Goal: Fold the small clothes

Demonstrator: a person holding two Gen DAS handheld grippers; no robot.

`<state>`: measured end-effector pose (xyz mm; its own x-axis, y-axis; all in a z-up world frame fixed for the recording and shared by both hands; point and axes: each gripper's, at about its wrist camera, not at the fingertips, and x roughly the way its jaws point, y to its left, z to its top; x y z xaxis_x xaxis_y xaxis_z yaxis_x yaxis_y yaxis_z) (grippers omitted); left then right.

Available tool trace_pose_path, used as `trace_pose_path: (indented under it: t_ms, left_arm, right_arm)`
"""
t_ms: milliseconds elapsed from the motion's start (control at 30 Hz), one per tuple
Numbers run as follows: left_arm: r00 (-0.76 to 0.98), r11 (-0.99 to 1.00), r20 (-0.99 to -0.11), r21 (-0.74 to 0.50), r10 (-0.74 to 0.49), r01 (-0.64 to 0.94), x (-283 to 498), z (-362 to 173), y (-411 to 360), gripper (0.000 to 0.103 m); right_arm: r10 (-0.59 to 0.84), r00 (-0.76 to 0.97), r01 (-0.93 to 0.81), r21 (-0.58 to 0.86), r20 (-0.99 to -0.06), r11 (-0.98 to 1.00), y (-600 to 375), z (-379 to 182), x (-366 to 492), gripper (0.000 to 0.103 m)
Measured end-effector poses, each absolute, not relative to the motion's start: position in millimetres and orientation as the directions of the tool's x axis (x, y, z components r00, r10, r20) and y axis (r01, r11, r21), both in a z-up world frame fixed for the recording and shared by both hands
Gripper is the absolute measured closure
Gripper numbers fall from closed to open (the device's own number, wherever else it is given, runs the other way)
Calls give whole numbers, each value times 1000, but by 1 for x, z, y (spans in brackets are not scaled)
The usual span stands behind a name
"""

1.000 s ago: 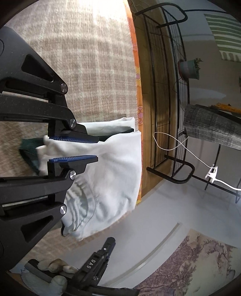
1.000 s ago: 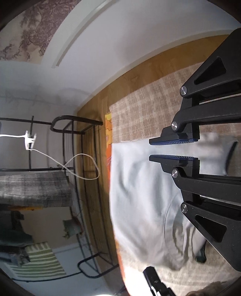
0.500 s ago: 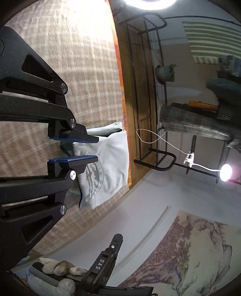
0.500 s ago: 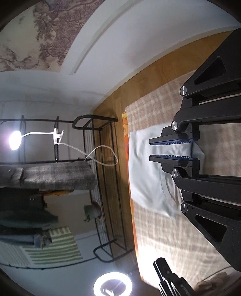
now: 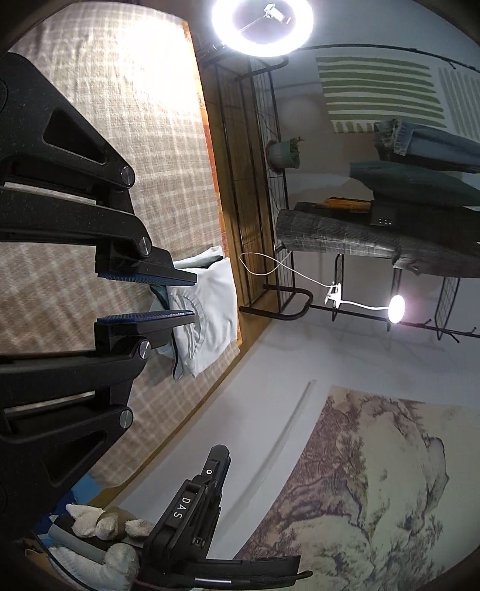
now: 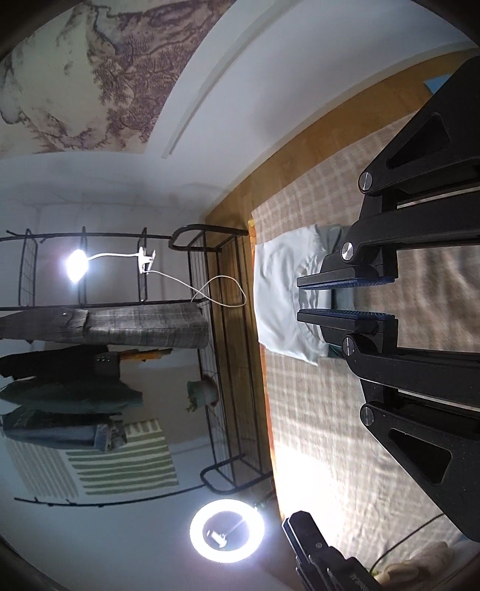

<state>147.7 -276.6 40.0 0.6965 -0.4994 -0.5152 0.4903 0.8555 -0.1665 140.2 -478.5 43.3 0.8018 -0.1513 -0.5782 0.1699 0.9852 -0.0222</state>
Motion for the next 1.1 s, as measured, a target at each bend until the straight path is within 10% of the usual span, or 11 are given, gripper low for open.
trace_pose_path:
  t_ms: [400,500,633,767,967,1100]
  left_arm:
    - [688,840,-500,-177,-526,513,88,31,-238,91]
    - [699,841,-490,-156,-521,518,78,26,-231,61]
    - [719,848,-475,-125,-508,516,68,15,-221,56]
    - [719,850,-481,-117,-501,514,67,3,-212,40]
    - [734,862,-477,-109,-483,496,72,-17,-198,22]
    - [703,857,-524,-117,-482,501,84,-31,-198,19]
  right_arm:
    - [-175,831,191,-24,-528,981,-432,34,73,94]
    - [-167,834,195,-2,-526,981,-425,27,65,94]
    - [-170,834,210,19,-525,977,-419,12,61,92]
    - [-170,832,227,43,-528,973,-418,-4,63,63]
    - [-196,819,244,18,-540,970,-414,-19,74,57]
    - [-193,826,244,28,-529,969,-409,-24,79,32]
